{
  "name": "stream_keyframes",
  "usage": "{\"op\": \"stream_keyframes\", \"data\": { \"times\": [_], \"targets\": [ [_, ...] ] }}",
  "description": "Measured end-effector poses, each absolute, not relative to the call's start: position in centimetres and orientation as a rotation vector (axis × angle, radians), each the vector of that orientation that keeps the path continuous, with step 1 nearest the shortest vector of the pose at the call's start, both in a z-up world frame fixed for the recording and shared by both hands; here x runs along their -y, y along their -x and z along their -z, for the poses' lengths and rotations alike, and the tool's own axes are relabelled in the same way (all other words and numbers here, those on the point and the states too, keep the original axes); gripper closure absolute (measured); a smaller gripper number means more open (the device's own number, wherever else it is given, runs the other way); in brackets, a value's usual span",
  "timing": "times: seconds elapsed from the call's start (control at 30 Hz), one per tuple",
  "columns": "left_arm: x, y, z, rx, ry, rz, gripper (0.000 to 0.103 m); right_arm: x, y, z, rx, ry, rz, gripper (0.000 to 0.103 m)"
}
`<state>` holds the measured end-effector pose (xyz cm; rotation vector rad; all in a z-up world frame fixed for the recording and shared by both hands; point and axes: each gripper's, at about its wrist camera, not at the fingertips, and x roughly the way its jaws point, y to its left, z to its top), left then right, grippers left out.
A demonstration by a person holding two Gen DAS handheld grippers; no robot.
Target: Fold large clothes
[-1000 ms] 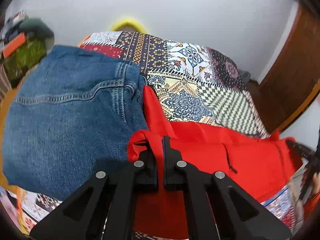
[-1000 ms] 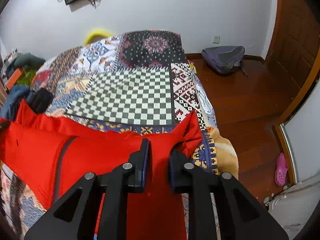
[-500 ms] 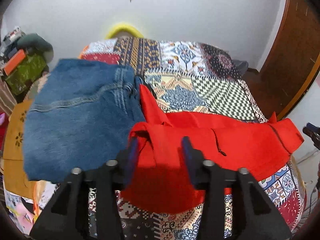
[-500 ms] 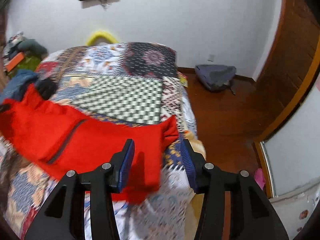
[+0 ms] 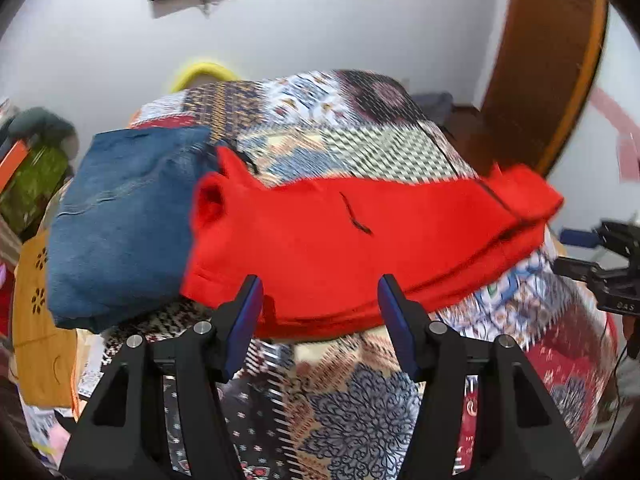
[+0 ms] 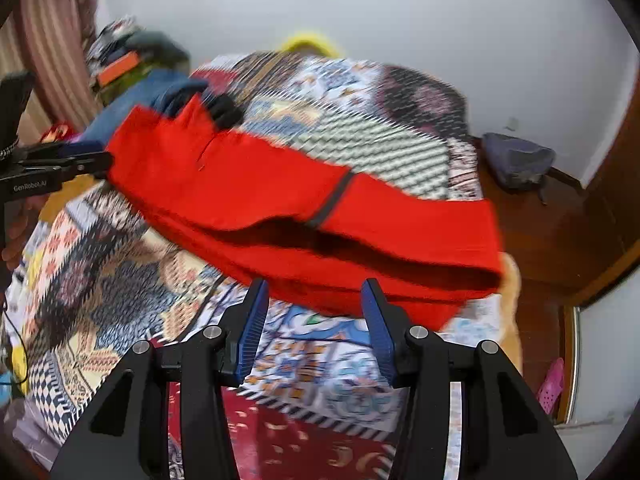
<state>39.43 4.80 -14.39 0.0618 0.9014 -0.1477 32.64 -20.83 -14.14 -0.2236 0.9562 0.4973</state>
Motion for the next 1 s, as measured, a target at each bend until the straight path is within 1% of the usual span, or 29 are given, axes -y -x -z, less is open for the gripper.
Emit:
{"op": "stream_keyframes", "data": {
  "times": [0.13, 0.3, 0.53, 0.63, 0.8, 1.0],
  "targets": [
    [-3.0, -39.1, 16.9, -0.947, -0.085, 0.187, 0.044, 18.8, -32.9, 16.2, -1.015, 0.267, -0.534, 0.059],
    [-2.4, -39.2, 20.1, -1.005, -0.077, 0.207, 0.044, 17.6, -33.8, 18.4, -1.102, 0.245, -0.571, 0.059],
    [-2.5, -40.7, 23.1, -1.082, -0.031, 0.232, 0.044, 15.6, -35.9, 20.0, -1.141, 0.209, -0.592, 0.059],
    [-1.8, -41.6, 23.3, -1.087, -0.044, 0.252, 0.044, 15.3, -37.2, 19.6, -1.129, 0.187, -0.603, 0.059],
    [-0.9, -43.0, 22.9, -1.075, -0.052, 0.285, 0.044, 15.6, -40.6, 17.9, -1.054, 0.130, -0.540, 0.059],
    [0.1, -43.8, 23.7, -1.072, -0.107, 0.317, 0.044, 18.0, -44.9, 15.3, -0.968, -0.072, -0.436, 0.059]
  ]
}}
